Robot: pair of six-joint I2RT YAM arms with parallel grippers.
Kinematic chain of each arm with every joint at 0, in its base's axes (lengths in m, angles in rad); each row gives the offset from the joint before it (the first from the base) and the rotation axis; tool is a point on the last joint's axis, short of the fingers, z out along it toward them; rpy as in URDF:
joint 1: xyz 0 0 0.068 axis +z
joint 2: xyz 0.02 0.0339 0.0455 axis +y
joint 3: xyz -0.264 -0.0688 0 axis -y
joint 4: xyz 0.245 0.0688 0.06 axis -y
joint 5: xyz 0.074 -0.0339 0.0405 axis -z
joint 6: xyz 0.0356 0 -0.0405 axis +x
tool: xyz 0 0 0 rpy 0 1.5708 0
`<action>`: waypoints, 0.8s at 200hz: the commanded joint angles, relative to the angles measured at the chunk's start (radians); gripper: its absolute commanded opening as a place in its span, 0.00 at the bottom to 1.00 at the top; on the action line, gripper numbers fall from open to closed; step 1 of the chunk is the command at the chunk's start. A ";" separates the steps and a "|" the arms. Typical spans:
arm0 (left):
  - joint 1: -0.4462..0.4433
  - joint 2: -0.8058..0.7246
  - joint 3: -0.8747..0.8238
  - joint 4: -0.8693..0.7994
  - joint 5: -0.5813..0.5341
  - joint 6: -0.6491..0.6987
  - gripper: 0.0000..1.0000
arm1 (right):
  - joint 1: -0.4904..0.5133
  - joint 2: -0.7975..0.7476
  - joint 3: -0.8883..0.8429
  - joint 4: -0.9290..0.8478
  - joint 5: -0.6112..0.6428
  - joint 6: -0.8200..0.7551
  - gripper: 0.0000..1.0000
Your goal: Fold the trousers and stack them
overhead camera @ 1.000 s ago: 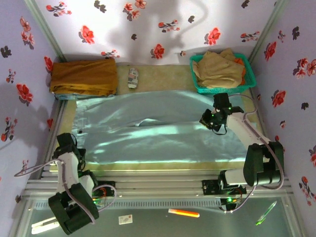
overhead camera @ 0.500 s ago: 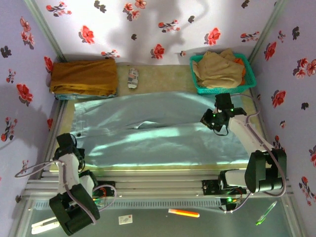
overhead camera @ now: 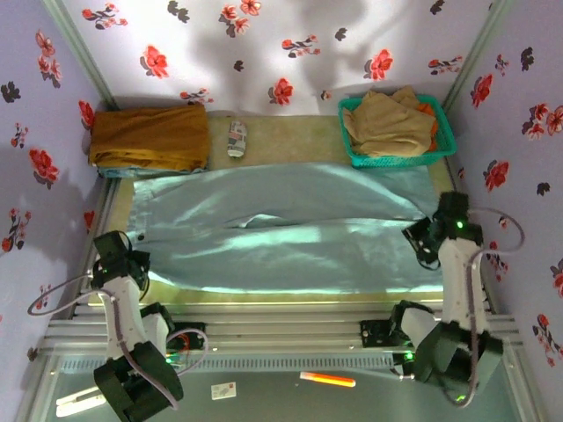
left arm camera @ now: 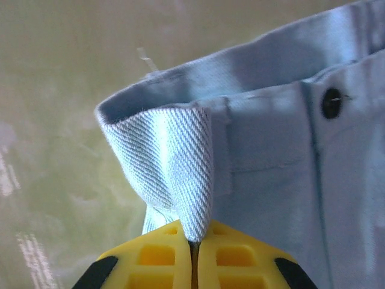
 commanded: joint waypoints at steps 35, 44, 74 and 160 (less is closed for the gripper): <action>0.001 0.012 0.070 0.017 0.085 0.028 0.00 | -0.058 -0.038 -0.193 -0.097 -0.094 0.087 0.44; 0.001 0.013 0.075 0.015 0.091 0.026 0.00 | -0.028 -0.049 -0.238 -0.099 -0.111 0.142 0.43; 0.001 0.013 0.075 0.023 0.105 0.012 0.00 | 0.187 -0.107 -0.306 -0.062 -0.070 0.340 0.47; 0.001 0.013 0.080 0.025 0.113 0.007 0.00 | 0.286 -0.022 -0.390 0.134 -0.055 0.465 0.36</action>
